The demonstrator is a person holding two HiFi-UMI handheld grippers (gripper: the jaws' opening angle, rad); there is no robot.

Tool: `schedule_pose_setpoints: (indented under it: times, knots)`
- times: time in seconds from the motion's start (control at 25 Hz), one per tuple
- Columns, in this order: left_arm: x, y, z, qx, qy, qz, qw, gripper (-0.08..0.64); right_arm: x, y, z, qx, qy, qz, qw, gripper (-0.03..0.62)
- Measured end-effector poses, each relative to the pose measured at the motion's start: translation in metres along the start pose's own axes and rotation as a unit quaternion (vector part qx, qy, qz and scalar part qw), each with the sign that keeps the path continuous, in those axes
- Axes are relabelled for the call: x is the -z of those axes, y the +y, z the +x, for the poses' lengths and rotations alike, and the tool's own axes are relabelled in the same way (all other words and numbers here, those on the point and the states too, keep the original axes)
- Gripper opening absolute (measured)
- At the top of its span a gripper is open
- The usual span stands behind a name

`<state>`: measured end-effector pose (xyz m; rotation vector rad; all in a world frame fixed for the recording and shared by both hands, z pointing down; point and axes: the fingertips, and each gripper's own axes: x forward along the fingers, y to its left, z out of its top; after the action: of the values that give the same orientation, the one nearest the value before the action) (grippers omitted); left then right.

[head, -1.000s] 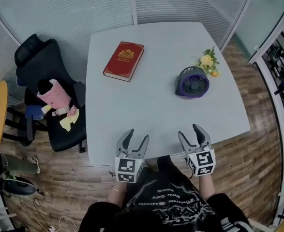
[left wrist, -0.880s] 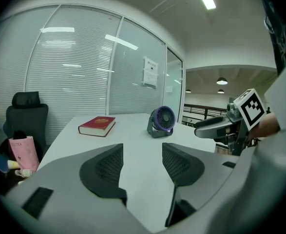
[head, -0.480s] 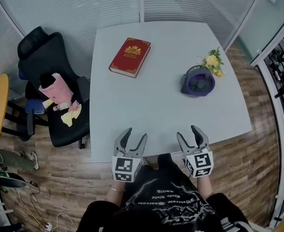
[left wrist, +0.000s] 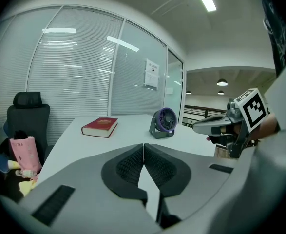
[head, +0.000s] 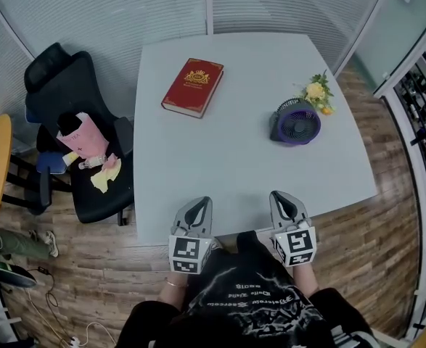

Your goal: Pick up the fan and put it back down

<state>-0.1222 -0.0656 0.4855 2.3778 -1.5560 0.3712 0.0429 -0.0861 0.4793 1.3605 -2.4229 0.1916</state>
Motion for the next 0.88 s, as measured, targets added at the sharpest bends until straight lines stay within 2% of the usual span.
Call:
schedule_pose_setpoints:
  times: [0.44, 0.88]
  knots:
    - [0.000, -0.013, 0.000, 0.052, -0.010, -0.012, 0.9985, 0.020, 0.003, 0.009, -0.001, -0.006, -0.001, -0.012, 1.000, 0.008]
    - [0.006, -0.014, -0.002, 0.061, 0.001, 0.001, 0.9981, 0.020, 0.007, 0.017, -0.001, -0.012, 0.007, -0.026, 1.000, 0.008]
